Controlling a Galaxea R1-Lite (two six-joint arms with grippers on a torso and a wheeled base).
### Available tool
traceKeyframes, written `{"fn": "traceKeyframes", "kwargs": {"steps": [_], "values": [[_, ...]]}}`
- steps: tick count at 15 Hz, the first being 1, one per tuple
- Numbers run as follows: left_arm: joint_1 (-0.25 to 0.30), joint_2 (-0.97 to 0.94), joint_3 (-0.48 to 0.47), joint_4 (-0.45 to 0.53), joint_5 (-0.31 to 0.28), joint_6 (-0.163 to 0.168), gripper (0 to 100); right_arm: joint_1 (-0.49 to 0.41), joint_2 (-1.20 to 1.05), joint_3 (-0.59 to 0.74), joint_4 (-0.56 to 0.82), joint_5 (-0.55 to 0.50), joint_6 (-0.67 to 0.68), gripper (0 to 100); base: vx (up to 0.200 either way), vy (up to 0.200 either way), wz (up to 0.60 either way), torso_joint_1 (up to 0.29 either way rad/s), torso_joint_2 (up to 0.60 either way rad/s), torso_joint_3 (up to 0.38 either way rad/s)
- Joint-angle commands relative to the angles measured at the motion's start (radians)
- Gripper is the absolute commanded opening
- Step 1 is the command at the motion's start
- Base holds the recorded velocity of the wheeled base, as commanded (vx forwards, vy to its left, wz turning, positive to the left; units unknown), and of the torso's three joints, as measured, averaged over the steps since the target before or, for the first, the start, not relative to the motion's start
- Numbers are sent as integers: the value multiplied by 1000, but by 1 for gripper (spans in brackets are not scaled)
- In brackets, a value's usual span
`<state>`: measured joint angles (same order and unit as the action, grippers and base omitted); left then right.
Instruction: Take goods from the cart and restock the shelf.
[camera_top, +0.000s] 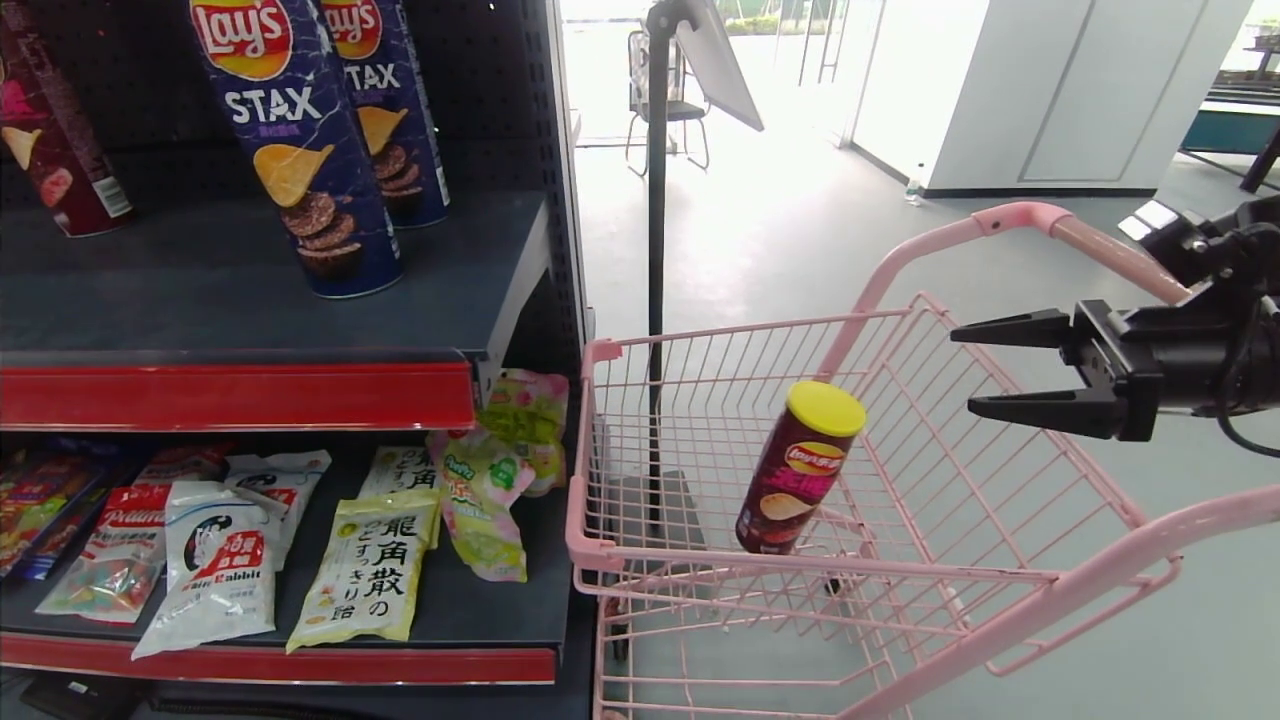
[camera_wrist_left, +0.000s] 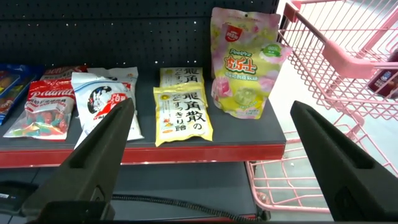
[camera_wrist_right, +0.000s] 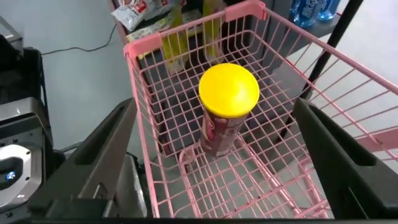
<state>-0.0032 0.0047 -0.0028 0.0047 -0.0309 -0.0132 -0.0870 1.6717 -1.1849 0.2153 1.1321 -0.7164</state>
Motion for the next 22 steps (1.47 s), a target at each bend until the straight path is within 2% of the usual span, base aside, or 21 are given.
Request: {"fn": "traceKeyframes", "kwargs": {"steps": [1,5,8,12,22], "values": [[0,1,0,0,0,-1,100,24,34,-13,-2,-3,-2,100,0,0,0,0,0,0],[0,1,0,0,0,-1,100,55,97,-24,-5,-29,-12,100,0,0,0,0,0,0],[0,1,0,0,0,-1,100,69,178,-21,-25,-43,-74,100,0,0,0,0,0,0],[0,1,1,0,0,-1,100,82,276,-21,-175,-45,-77,100,0,0,0,0,0,0],[0,1,0,0,0,-1,100,82,353,-25,-221,-43,-89,100,0,0,0,0,0,0]]}}
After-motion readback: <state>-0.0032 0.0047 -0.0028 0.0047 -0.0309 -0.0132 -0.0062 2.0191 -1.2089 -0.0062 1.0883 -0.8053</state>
